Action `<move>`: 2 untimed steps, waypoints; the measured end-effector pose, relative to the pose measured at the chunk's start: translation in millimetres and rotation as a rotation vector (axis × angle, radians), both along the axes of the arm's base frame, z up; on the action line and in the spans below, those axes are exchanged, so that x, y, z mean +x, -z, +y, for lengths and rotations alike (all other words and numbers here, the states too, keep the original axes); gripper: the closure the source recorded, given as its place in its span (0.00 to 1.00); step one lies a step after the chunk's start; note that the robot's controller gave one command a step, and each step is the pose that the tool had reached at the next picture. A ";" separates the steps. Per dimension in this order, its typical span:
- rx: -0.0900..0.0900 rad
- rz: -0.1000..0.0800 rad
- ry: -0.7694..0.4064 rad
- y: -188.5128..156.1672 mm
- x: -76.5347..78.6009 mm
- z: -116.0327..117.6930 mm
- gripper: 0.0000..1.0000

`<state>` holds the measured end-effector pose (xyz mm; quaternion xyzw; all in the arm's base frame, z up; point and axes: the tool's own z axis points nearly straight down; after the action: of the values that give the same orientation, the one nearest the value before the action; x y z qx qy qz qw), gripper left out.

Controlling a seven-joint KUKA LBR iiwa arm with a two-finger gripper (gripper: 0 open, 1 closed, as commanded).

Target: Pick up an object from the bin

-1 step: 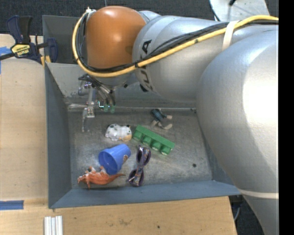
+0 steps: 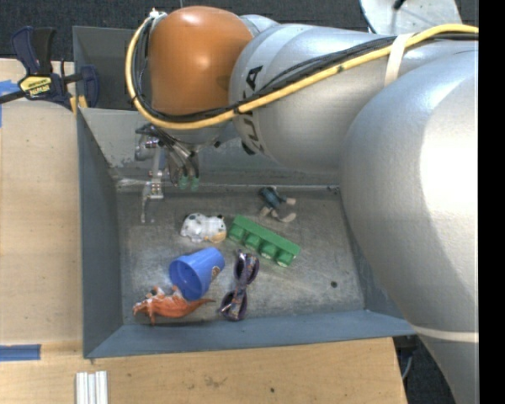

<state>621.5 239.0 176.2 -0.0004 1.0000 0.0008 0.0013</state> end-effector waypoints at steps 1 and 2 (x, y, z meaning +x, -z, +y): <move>-0.001 -0.003 -0.138 53.3 -10.1 -50.9 0.00; -0.002 0.004 -0.198 41.2 -80.2 -75.0 0.00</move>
Offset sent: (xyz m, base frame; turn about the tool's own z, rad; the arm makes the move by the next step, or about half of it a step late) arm -0.0862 -0.0766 -0.0341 -0.2049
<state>541.4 164.0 135.0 -0.0991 0.9951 -0.0002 -0.0011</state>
